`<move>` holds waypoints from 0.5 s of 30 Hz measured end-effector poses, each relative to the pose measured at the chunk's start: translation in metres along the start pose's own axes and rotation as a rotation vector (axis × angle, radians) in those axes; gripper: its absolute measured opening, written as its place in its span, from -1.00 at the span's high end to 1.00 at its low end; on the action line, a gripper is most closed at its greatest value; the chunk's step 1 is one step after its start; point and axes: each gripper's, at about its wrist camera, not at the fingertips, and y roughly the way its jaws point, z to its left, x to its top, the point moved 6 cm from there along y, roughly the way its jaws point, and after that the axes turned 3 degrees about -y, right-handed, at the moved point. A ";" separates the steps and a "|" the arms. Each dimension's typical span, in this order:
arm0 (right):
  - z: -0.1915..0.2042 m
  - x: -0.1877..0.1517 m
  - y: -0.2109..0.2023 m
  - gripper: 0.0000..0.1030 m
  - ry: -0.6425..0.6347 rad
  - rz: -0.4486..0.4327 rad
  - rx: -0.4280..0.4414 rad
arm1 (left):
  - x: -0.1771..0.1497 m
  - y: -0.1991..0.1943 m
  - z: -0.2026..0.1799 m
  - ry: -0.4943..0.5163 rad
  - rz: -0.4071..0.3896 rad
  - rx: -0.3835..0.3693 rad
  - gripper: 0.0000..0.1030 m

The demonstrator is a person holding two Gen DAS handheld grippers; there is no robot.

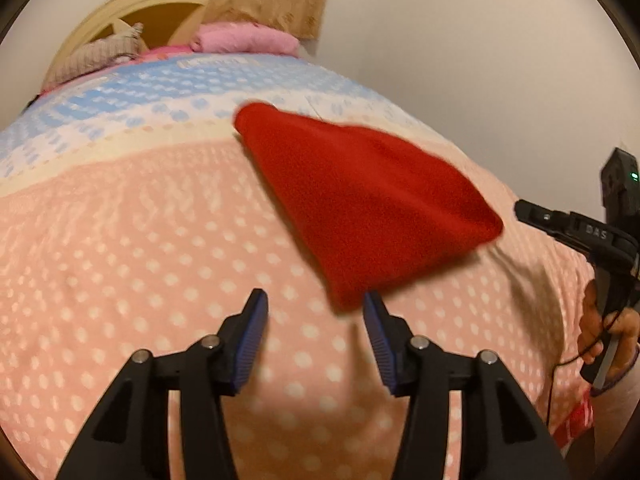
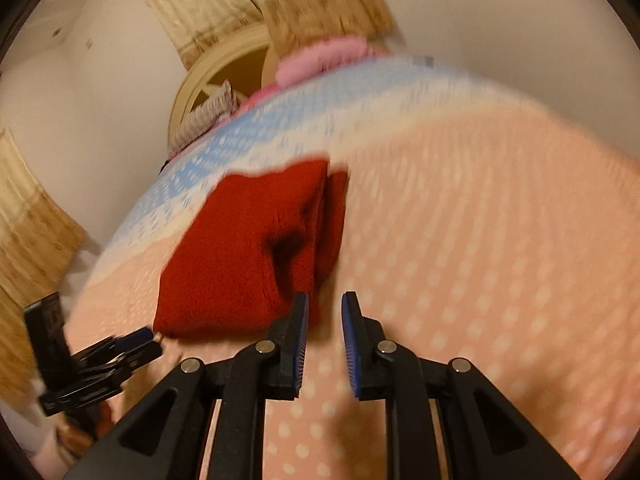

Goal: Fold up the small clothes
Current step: 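Lower the folded cardigan onto the bed and open both grippers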

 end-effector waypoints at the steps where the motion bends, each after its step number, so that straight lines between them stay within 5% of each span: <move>1: 0.003 0.006 -0.001 0.66 -0.016 -0.019 -0.007 | 0.006 0.001 0.001 -0.008 -0.011 0.008 -0.02; 7: 0.042 0.027 0.041 0.66 -0.167 0.005 -0.031 | 0.042 0.034 -0.010 -0.050 -0.044 0.067 -0.13; 9: 0.042 0.019 0.070 0.66 -0.216 0.081 -0.125 | 0.043 0.044 -0.016 -0.029 -0.038 0.092 -0.18; 11: 0.034 0.011 0.092 0.66 -0.198 0.138 -0.174 | 0.042 0.056 -0.022 -0.010 -0.019 0.110 -0.18; 15: 0.021 0.015 0.101 0.66 -0.129 0.115 -0.148 | 0.043 0.064 -0.026 -0.010 -0.012 0.130 -0.20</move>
